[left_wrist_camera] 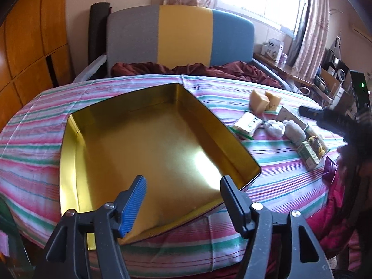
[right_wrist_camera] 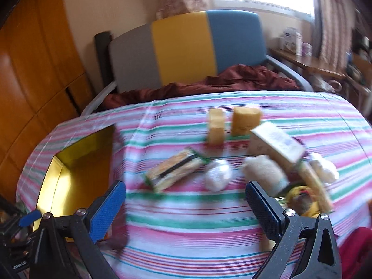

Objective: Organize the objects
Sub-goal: 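Move both tools from the gold box toward the scattered items, then grasp the cracker packet with the left gripper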

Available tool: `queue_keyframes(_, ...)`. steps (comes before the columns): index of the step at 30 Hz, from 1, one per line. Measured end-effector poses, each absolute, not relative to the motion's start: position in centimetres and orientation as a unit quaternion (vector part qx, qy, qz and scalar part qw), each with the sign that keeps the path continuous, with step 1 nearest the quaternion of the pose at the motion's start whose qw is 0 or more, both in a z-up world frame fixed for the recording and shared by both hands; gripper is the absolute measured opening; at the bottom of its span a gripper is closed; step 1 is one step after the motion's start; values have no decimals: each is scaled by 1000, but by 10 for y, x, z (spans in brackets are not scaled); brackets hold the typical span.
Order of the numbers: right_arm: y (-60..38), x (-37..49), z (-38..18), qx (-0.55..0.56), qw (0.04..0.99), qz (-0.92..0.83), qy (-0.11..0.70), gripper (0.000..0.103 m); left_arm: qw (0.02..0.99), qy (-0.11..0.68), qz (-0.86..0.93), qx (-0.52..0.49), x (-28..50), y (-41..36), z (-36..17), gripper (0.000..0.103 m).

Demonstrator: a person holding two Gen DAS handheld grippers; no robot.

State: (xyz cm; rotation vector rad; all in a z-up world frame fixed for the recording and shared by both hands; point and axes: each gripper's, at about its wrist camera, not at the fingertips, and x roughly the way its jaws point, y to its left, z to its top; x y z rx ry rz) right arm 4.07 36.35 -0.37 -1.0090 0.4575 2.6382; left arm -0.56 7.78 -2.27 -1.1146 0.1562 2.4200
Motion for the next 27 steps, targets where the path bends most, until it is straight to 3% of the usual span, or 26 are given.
queue_keyframes(7,472,73,5,-315,222,892,235,103,271,91,860,-422,-22,125,-11,67)
queue_keyframes(14,531,103,-15,-278,250,849,375,103,325,121,833,-432,-45,184,-6,67)
queue_keyframes(20,525,98,-13,-283,228,854,373,103,362,177,803,-438,-77,250,-22,67)
queue_keyframes(24,519,94,-13,-287,214,860,364,103,368,236,780,-447,-94,290,-42,53)
queue_keyframes(27,519,93,-14,-287,209,861,363,103,366,276,765,-453,-103,309,-58,52)
